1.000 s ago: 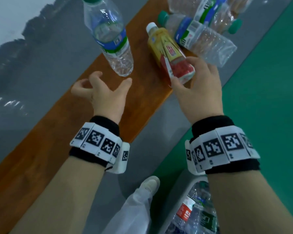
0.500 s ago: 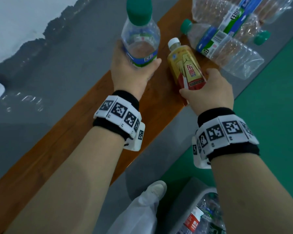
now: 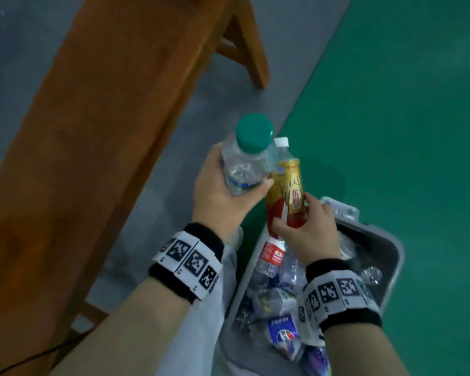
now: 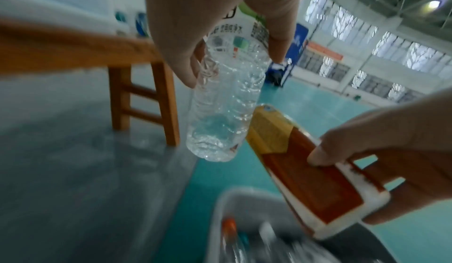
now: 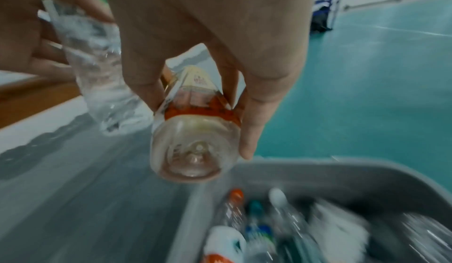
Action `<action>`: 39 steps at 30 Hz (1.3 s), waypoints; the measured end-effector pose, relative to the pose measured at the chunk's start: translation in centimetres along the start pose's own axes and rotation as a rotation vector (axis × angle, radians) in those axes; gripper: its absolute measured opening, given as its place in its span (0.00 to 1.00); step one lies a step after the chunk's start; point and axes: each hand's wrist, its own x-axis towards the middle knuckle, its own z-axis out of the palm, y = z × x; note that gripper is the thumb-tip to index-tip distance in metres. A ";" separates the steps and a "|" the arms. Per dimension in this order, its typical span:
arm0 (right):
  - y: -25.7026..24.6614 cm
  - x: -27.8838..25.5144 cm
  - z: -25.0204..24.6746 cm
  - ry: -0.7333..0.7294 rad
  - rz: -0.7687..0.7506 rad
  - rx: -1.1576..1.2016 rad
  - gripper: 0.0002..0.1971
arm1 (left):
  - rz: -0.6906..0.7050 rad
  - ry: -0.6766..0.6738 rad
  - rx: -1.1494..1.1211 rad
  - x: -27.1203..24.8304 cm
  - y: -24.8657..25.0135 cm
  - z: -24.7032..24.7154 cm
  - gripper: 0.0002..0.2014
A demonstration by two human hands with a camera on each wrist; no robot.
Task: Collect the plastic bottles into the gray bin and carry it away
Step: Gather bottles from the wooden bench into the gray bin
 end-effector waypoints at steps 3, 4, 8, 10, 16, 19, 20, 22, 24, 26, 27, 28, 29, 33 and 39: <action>8.3 -3.4 -0.7 -0.040 0.191 0.068 0.37 | -0.154 -0.155 0.089 -5.5 -3.6 4.9 0.28; 11.1 -4.6 -1.0 -0.042 0.246 0.096 0.36 | -0.204 -0.200 0.120 -7.6 -5.0 6.7 0.28; 19.2 -7.2 -0.6 -0.006 0.392 0.168 0.35 | -0.318 -0.299 0.235 -13.1 -9.7 11.9 0.27; 22.0 -7.7 0.0 0.004 0.440 0.191 0.35 | -0.324 -0.334 0.286 -14.8 -11.5 13.9 0.25; 29.5 -8.5 3.2 0.013 0.531 0.245 0.34 | -0.437 -0.534 0.403 -20.4 -16.8 20.7 0.32; 31.9 -8.7 5.5 0.030 0.562 0.277 0.31 | -0.534 -0.638 0.566 -21.6 -20.0 22.8 0.33; 32.6 -8.7 6.2 0.019 0.558 0.279 0.30 | -0.581 -0.657 0.614 -21.5 -20.9 23.2 0.34; 33.9 -8.9 7.4 -0.032 0.554 0.283 0.32 | -0.641 -0.690 0.701 -21.3 -22.2 23.7 0.34; 34.2 -9.0 8.1 -0.067 0.553 0.280 0.37 | -0.622 -0.741 0.801 -20.8 -22.6 23.5 0.34; 34.2 -9.2 8.4 -0.071 0.557 0.286 0.39 | -0.567 -0.792 0.889 -20.7 -22.4 23.4 0.35; 34.2 -9.1 8.6 -0.067 0.558 0.289 0.40 | -0.530 -0.812 0.932 -20.7 -22.1 23.3 0.35; 34.2 -8.9 8.7 -0.064 0.561 0.286 0.40 | -0.504 -0.827 0.976 -20.7 -21.9 23.3 0.36; 34.2 -8.7 8.8 -0.061 0.562 0.272 0.40 | -0.485 -0.840 1.018 -20.6 -21.7 23.3 0.36; 33.9 -7.3 9.5 -0.062 0.547 0.163 0.39 | -0.548 -0.831 1.105 -19.8 -21.9 23.6 0.38; 33.4 -5.8 9.8 -0.018 0.699 0.219 0.31 | -0.572 -0.882 1.154 -19.4 -21.5 23.8 0.42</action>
